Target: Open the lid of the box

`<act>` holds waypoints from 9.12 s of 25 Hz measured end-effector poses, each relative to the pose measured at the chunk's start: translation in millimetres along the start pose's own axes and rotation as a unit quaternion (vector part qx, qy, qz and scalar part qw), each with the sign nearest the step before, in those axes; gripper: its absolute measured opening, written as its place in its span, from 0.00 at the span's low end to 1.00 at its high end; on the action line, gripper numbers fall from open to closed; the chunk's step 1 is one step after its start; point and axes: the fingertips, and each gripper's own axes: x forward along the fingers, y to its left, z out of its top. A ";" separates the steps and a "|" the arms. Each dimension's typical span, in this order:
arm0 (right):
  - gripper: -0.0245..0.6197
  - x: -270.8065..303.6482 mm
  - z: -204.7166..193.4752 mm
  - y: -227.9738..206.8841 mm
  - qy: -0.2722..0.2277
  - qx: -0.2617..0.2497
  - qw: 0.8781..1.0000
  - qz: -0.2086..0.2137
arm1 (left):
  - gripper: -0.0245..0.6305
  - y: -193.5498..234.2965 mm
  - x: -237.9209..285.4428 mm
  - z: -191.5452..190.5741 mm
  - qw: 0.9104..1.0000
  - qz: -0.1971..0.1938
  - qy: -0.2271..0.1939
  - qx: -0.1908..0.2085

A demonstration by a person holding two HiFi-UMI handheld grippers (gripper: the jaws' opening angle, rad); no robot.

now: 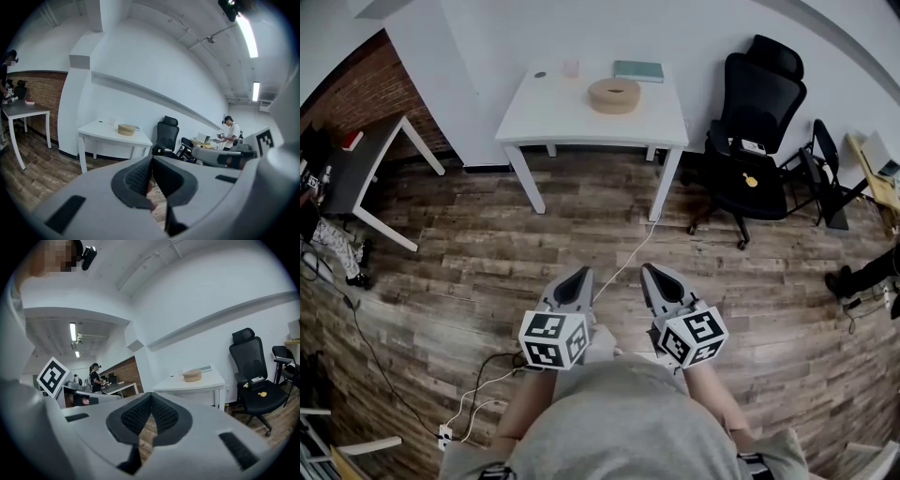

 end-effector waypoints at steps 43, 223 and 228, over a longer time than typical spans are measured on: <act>0.03 296.8 71.7 -130.0 0.007 0.013 0.998 -0.056 | 0.05 193.8 242.4 126.8 0.998 -0.040 0.030 0.022; 0.16 595.2 160.2 -417.1 0.069 -0.155 0.983 -0.070 | 0.22 334.1 637.1 147.8 0.975 -0.051 0.203 0.076; 0.16 561.6 163.0 -412.7 0.039 -0.086 0.992 -0.087 | 0.16 323.9 608.9 154.5 0.980 -0.043 0.180 0.075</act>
